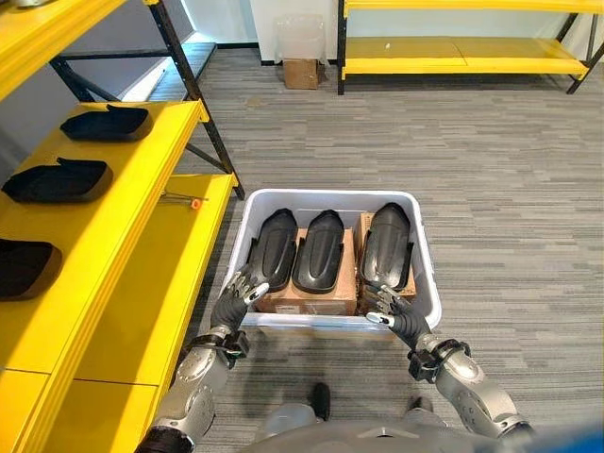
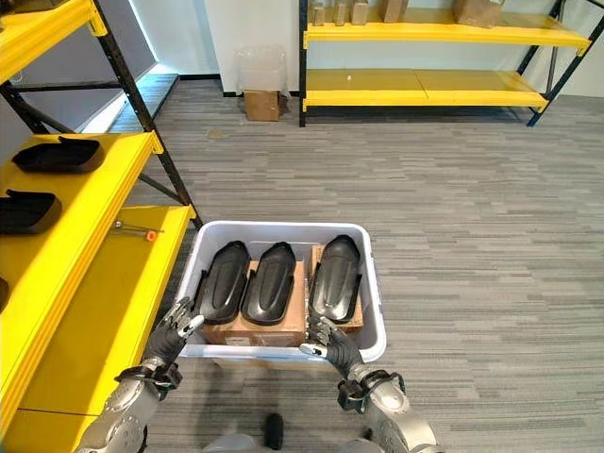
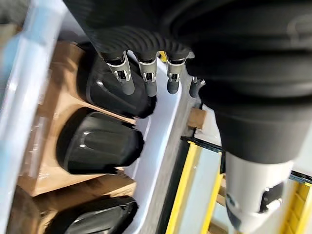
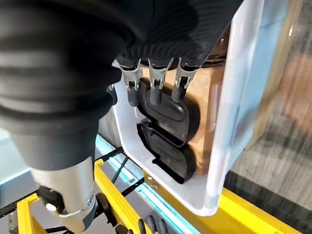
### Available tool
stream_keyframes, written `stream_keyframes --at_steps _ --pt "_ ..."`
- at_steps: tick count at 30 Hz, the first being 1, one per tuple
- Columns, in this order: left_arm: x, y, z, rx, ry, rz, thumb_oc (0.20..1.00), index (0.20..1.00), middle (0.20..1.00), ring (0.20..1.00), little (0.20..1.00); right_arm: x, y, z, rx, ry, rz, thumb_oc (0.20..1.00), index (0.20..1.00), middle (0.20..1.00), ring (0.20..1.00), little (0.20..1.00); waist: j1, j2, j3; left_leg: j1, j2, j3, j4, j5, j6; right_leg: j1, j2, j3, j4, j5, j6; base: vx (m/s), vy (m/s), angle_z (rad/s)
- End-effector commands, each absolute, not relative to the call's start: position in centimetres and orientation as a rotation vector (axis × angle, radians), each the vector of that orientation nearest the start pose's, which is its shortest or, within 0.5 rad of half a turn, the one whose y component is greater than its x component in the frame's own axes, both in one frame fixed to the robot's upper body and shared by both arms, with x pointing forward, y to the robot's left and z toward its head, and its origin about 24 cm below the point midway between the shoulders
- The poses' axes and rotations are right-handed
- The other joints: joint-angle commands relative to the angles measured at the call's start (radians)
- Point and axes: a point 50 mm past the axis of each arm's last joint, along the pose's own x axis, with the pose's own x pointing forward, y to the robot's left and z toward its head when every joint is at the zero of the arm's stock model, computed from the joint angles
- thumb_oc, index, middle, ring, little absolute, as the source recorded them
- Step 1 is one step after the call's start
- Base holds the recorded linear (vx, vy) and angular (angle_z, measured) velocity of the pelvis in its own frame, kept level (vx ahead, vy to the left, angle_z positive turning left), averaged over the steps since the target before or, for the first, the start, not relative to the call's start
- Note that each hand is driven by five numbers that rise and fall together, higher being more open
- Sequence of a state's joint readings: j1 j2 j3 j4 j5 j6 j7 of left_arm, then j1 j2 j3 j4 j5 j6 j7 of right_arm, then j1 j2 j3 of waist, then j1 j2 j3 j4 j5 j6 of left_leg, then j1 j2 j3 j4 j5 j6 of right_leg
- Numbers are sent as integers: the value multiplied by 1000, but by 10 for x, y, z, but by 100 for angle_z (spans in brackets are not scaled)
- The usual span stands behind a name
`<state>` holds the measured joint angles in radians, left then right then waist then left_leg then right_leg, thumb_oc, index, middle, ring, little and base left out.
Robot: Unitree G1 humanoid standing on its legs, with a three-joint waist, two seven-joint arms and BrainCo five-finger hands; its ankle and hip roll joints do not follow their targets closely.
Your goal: Move parts from the plastic box to the shelf.
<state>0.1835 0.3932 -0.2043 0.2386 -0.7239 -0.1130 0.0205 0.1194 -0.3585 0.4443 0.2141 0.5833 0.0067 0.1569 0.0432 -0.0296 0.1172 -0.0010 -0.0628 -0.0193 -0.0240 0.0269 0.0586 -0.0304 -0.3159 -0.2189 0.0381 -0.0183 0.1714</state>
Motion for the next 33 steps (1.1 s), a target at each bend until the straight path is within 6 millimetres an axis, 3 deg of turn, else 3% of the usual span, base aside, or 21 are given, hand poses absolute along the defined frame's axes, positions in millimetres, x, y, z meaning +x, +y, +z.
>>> stream_keyframes --at_steps 1,9,16,22,23,26,28,29,30,33 --pt "196 219 -25 -305 284 64 1000 1000 1000 1000 1000 202 -132 -29 225 376 453 1000 1000 1000 1000 1000 9 -17 -34 -9 80 -1 53 -100 -49 34 54 -42 -15 75 -8 70 -232 16" --pt "189 217 -32 -353 309 83 1000 1000 1000 1000 1000 204 -146 -20 211 324 411 1000 1000 1000 1000 1000 -1 -7 -42 3 176 -12 -4 -49 -104 71 135 -88 -42 5 -53 34 -188 1" --pt "187 216 -30 -357 296 70 1000 1000 1000 1000 1000 212 -155 -9 194 266 390 1000 1000 1000 1000 1000 0 4 -33 9 201 1 -29 -32 -118 71 159 -90 -54 -10 -61 29 -59 -2" --pt "194 217 -21 -372 242 64 1000 1000 1000 1000 1000 240 -156 32 148 70 384 1000 1000 1000 1000 1000 4 11 -11 -1 207 19 -40 -27 -122 49 163 -80 -59 -5 -58 -7 2 -3" --pt "202 217 -12 -365 200 48 1000 1000 1000 1000 1000 253 -151 53 127 -25 396 1000 1000 1000 1000 1000 7 12 10 -16 206 21 -41 -24 -123 34 158 -78 -58 0 -56 -82 18 -6" --pt "218 211 2 -363 135 14 1000 1000 1000 1000 1000 274 -138 75 112 -123 395 1000 1000 1000 1000 1000 14 15 48 -59 199 18 -29 -18 -122 -13 146 -73 -45 12 -54 -146 46 -8" --pt "238 193 26 -362 40 -85 1000 1000 1000 1000 1000 300 -117 102 122 -220 389 1000 1000 1000 1000 1000 25 24 111 -137 184 17 5 -16 -117 -94 126 -59 -14 30 -54 -250 80 -7" --pt "238 193 26 -362 40 -85 1000 1000 1000 1000 1000 300 -117 102 122 -220 389 1000 1000 1000 1000 1000 25 24 111 -137 184 17 5 -16 -117 -94 125 -59 -14 30 -54 -243 89 -4" --pt "247 184 39 -373 -11 -123 1000 1000 1000 1000 1000 313 -108 118 134 -267 373 1000 1000 1000 1000 1000 30 31 148 -180 174 14 26 -14 -113 -140 116 -47 9 37 -56 -162 72 3" --pt "257 178 53 -375 -68 -146 1000 1000 1000 1000 1000 329 -104 138 129 -323 318 1000 1000 1000 1000 1000 37 35 188 -235 169 16 58 -12 -109 -193 103 -34 34 49 -57 -149 66 1"
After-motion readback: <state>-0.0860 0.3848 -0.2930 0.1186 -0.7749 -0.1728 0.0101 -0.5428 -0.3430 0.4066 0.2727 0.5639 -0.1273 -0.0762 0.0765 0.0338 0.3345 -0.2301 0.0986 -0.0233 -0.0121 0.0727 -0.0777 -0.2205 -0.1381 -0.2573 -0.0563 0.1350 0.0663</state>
